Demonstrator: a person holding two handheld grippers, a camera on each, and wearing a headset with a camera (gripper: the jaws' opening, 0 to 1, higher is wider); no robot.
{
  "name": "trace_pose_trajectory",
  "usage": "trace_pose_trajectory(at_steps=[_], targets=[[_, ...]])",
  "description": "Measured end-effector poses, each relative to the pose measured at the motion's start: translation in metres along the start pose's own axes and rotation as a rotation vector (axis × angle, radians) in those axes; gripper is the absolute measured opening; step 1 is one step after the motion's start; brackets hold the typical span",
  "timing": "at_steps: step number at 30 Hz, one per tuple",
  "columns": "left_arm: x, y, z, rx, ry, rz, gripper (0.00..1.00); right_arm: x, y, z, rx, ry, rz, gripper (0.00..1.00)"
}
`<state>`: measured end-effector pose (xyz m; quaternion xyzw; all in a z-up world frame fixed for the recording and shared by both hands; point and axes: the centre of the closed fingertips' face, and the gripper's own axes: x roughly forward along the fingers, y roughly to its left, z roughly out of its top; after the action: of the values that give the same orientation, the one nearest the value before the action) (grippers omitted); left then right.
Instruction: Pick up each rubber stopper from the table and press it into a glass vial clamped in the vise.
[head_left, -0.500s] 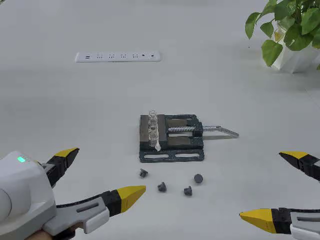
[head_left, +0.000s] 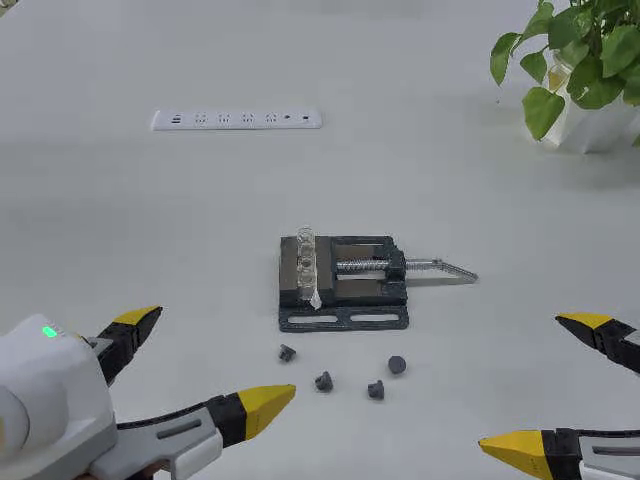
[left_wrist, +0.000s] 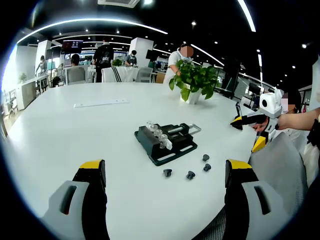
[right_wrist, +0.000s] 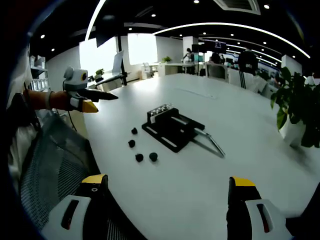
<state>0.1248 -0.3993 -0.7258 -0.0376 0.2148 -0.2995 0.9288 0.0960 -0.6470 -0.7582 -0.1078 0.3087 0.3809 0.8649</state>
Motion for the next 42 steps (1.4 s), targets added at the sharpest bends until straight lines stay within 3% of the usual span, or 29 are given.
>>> trace_pose_trajectory(at_steps=[7,14,17,28,31,42], targets=[[0.001,-0.001,0.001,0.004,-0.004,-0.007,0.99,0.001,-0.001,0.002,-0.018,0.013,0.006,0.99],[0.0,0.0,0.004,0.015,-0.007,-0.009,0.99,0.004,-0.001,0.011,-0.082,0.045,0.036,0.99],[-0.001,0.001,0.003,0.016,-0.005,-0.008,0.99,0.006,0.001,0.013,-0.11,0.064,0.068,0.99],[-0.002,-0.001,-0.005,0.062,0.023,-0.024,0.99,0.025,0.017,0.01,-0.372,0.263,0.257,0.92],[-0.001,0.0,-0.004,0.065,0.023,-0.027,0.99,0.029,0.02,0.011,-0.455,0.307,0.304,0.86],[0.004,0.004,-0.003,0.073,0.009,-0.024,0.99,0.059,0.029,0.026,-0.577,0.382,0.412,0.59]])
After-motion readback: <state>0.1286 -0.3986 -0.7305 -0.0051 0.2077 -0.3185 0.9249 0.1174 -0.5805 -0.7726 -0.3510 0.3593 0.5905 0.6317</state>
